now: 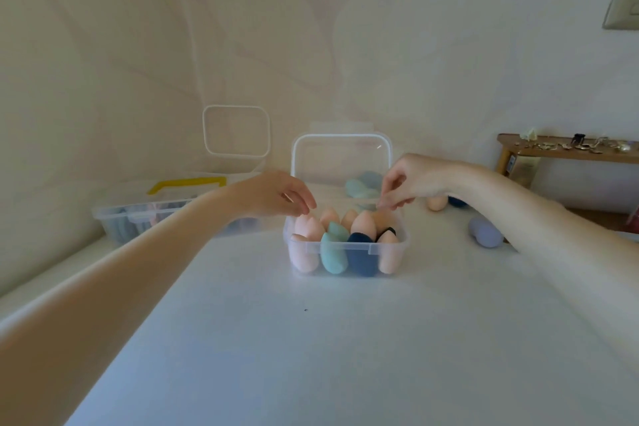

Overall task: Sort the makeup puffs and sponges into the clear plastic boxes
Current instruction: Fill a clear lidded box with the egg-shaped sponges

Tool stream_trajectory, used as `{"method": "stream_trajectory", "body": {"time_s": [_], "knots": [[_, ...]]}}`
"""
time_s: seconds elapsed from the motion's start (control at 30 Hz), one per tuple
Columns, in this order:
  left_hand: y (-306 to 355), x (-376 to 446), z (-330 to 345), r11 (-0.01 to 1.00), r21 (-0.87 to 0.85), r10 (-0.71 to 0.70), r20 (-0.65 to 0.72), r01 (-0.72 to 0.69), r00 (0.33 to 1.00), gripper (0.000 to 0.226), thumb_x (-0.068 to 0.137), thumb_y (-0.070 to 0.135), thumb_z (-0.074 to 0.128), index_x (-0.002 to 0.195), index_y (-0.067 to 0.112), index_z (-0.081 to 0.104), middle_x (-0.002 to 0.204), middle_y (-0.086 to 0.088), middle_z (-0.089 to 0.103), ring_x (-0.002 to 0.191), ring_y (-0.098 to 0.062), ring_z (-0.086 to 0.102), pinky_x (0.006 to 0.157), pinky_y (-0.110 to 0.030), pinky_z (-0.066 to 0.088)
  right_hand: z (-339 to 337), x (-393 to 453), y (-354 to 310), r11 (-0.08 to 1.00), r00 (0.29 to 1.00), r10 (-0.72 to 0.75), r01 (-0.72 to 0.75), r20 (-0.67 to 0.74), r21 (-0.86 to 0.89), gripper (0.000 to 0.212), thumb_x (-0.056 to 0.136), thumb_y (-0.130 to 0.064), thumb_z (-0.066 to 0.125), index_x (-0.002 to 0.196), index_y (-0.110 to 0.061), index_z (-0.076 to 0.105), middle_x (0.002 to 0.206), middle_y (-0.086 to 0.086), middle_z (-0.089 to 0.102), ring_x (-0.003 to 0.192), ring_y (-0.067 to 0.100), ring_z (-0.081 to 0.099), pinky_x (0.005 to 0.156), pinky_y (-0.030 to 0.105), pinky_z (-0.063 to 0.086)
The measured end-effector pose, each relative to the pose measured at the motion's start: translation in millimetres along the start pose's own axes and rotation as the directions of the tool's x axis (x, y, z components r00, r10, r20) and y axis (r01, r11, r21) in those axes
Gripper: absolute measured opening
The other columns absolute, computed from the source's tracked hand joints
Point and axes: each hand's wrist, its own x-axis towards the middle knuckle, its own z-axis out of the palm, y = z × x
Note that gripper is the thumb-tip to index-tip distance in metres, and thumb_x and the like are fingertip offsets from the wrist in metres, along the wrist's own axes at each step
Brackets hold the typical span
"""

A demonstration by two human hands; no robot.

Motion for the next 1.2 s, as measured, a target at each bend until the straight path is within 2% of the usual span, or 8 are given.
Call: {"method": "stream_trajectory", "body": {"time_s": [0.17, 0.33, 0.47, 0.63, 0.8, 1.0, 1.1, 1.2], "knots": [[12, 11, 12, 0.997, 0.067, 0.025, 0.073, -0.03, 0.997, 0.029, 0.082, 0.017, 0.067, 0.107, 0.03, 0.062, 0.092, 0.014, 0.061, 0.086, -0.009, 0.059, 0.087, -0.027, 0.049, 29, 15, 0, 0.998, 1.0, -0.015, 0.016, 0.022, -0.056, 0.015, 0.074, -0.024, 0.077, 0.069, -0.027, 0.063, 0.077, -0.007, 0.065, 0.078, 0.015, 0.061, 0.082, 0.047, 0.054], [21, 25, 30, 0.937, 0.333, 0.087, 0.066, -0.105, 0.994, 0.026, 0.084, 0.029, 0.062, 0.11, 0.03, 0.064, 0.086, 0.019, 0.05, 0.094, -0.011, 0.048, 0.083, -0.023, 0.042, 33, 19, -10, 0.979, 0.996, 0.012, 0.007, 0.092, -0.206, 0.026, 0.075, -0.023, 0.076, 0.095, -0.023, 0.059, 0.075, -0.009, 0.055, 0.069, 0.014, 0.054, 0.074, 0.039, 0.053], [26, 34, 36, 0.92, 0.371, 0.062, 0.182, -0.127, 0.981, 0.031, 0.086, 0.027, 0.059, 0.116, 0.032, 0.063, 0.103, 0.002, 0.05, 0.103, -0.02, 0.049, 0.093, -0.032, 0.045, 36, 21, -19, 0.942, 0.98, 0.022, 0.046, 0.199, -0.332, 0.019, 0.079, -0.014, 0.069, 0.096, -0.023, 0.066, 0.071, -0.01, 0.053, 0.067, 0.013, 0.051, 0.063, 0.026, 0.044], [28, 48, 43, 0.892, 0.435, 0.032, 0.213, -0.124, 0.977, 0.021, 0.086, 0.026, 0.056, 0.1, 0.016, 0.068, 0.095, -0.005, 0.056, 0.085, -0.02, 0.051, 0.078, -0.031, 0.044, 49, 35, -24, 0.884, 0.97, 0.133, -0.022, 0.205, -0.467, 0.011, 0.08, -0.007, 0.058, 0.086, -0.015, 0.061, 0.084, 0.004, 0.062, 0.074, 0.022, 0.056, 0.06, 0.026, 0.045], [32, 53, 50, 0.885, 0.465, -0.068, 0.131, -0.001, 0.989, 0.027, 0.09, 0.03, 0.05, 0.07, 0.012, 0.051, 0.066, -0.001, 0.046, 0.059, -0.018, 0.043, 0.057, -0.026, 0.035, 61, 47, -28, 0.822, 0.978, 0.162, -0.062, 0.128, -0.566, 0.018, 0.083, -0.007, 0.06, 0.07, -0.014, 0.05, 0.068, 0.001, 0.052, 0.069, 0.023, 0.053, 0.054, 0.025, 0.041], [38, 46, 43, 0.929, 0.37, -0.027, 0.081, -0.005, 0.996, 0.02, 0.085, 0.026, 0.058, 0.068, 0.017, 0.056, 0.068, 0.001, 0.052, 0.063, -0.016, 0.046, 0.053, -0.022, 0.032, 50, 38, -24, 0.929, 0.978, 0.14, -0.076, 0.155, -0.361, 0.014, 0.086, -0.024, 0.058, 0.078, -0.013, 0.06, 0.069, 0.003, 0.06, 0.067, 0.022, 0.055, 0.063, 0.025, 0.046], [38, 34, 24, 0.963, 0.268, -0.007, 0.038, -0.003, 0.999, 0.019, 0.087, 0.03, 0.06, 0.099, 0.017, 0.063, 0.094, 0.004, 0.059, 0.089, -0.016, 0.057, 0.073, -0.025, 0.046, 28, 26, -19, 0.993, 0.973, 0.111, -0.099, 0.201, -0.071, 0.011, 0.079, -0.019, 0.074, 0.084, -0.016, 0.064, 0.073, 0.003, 0.062, 0.065, 0.018, 0.059, 0.069, 0.027, 0.052], [32, 23, 6, 0.967, 0.255, -0.001, 0.077, -0.018, 0.997, 0.016, 0.088, 0.023, 0.058, 0.103, 0.019, 0.063, 0.101, 0.006, 0.063, 0.095, -0.014, 0.059, 0.089, -0.03, 0.048, 15, 17, -17, 0.997, 0.986, 0.081, -0.08, 0.143, -0.016, 0.014, 0.083, -0.012, 0.071, 0.097, -0.011, 0.067, 0.072, 0.0, 0.059, 0.063, 0.01, 0.056, 0.057, 0.015, 0.048]]}}
